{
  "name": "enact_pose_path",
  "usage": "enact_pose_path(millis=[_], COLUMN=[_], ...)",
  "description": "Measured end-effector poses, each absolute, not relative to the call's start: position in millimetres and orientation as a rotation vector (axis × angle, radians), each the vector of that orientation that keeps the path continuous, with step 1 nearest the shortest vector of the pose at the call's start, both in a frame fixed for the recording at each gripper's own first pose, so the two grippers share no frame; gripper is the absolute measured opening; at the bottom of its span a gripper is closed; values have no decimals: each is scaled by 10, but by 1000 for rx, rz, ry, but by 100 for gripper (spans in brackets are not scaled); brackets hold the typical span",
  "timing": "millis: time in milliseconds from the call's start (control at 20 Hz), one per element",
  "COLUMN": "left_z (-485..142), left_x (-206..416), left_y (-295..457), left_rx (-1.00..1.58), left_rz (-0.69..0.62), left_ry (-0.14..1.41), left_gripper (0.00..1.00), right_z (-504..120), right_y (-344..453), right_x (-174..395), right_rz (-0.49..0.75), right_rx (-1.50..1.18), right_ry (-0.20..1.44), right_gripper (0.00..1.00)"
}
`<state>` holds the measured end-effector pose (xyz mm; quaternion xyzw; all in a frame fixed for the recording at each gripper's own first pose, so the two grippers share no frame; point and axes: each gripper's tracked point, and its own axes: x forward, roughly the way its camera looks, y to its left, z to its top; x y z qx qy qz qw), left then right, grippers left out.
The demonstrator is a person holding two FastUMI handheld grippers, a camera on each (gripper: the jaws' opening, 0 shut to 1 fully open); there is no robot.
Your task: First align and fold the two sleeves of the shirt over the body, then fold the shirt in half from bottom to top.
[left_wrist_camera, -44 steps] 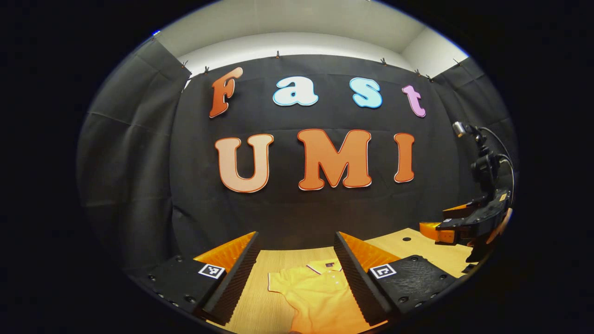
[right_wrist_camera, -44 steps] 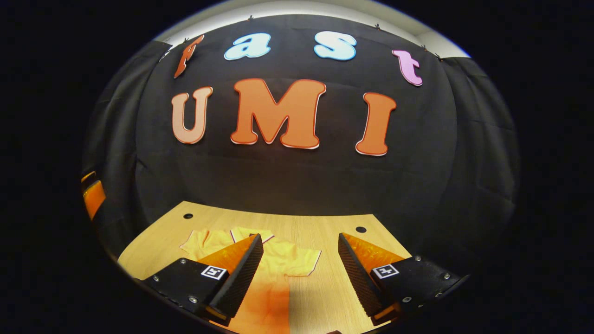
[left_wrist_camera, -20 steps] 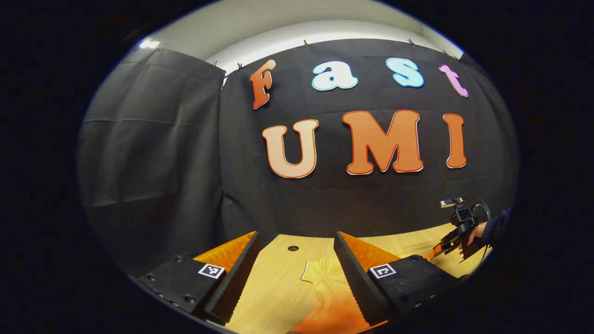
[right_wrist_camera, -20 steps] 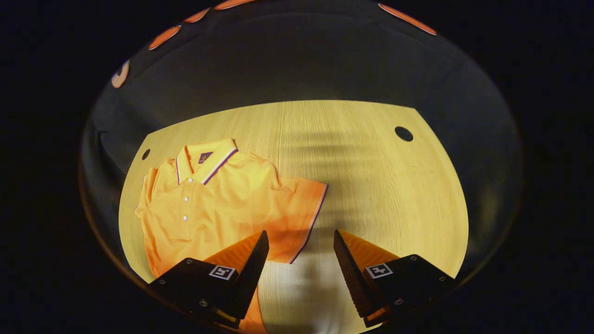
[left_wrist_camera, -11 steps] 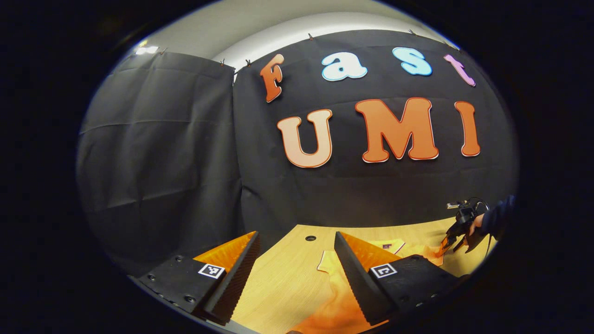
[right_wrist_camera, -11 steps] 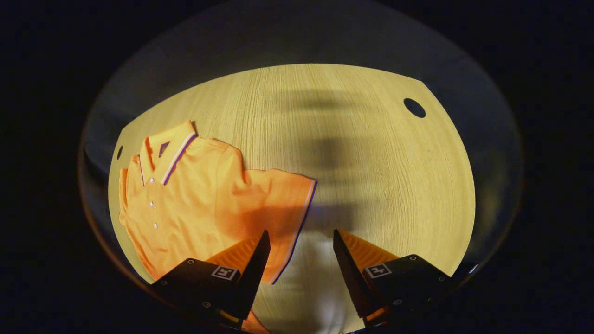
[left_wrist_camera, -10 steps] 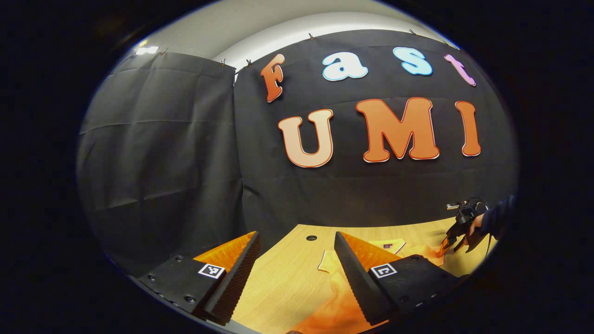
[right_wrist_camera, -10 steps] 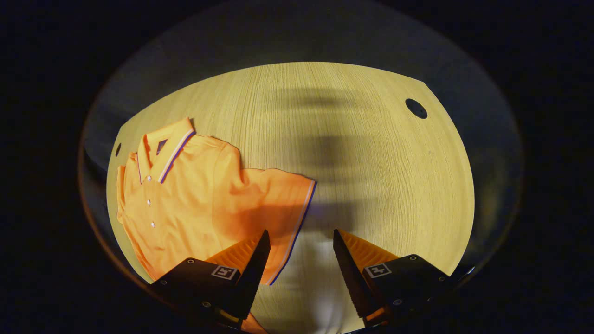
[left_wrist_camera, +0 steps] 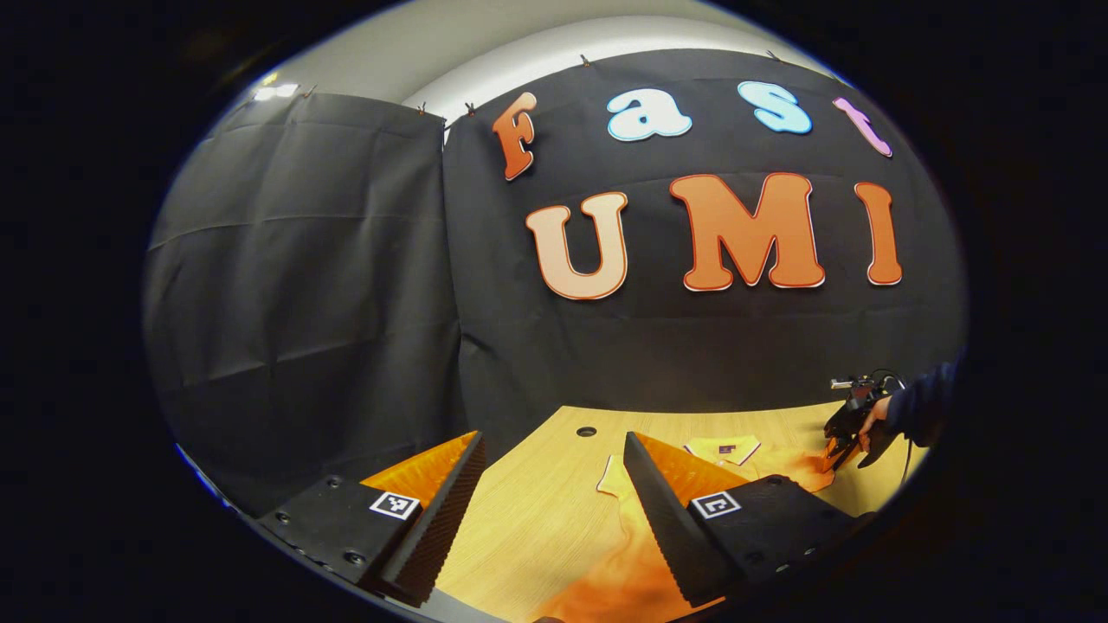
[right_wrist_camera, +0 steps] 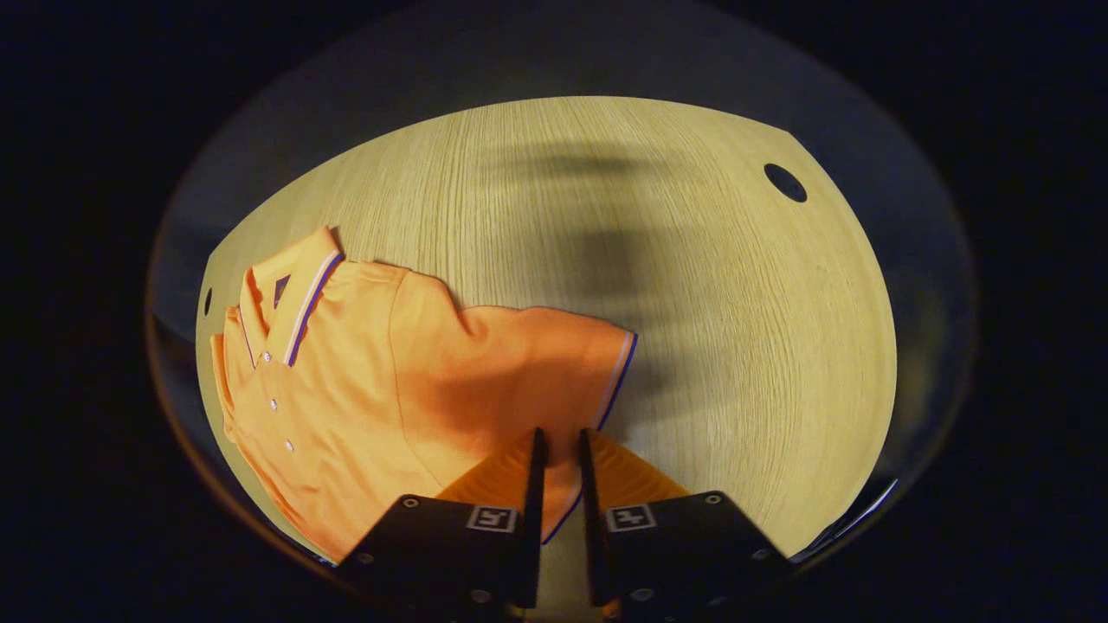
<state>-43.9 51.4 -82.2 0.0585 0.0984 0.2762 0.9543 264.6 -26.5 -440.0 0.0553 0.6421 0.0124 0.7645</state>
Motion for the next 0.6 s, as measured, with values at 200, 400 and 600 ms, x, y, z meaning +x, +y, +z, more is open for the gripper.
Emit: enact_pose_path(millis=[200,400,600], left_z=[-785,-817,-861], left_x=[-502,-471,-444], left_y=[525,573,599], left_rx=[118,99,91], left_rz=[573,575,577], left_ry=[183,197,206], left_gripper=[98,98,98], right_z=[-4239,-3944,-3676], right_y=[-103,112,402], right_x=[2725,2839,2887], right_rz=[92,173,248], right_rx=[255,293,313], right_ry=[1372,1330,1296], right_gripper=[5,5,5])
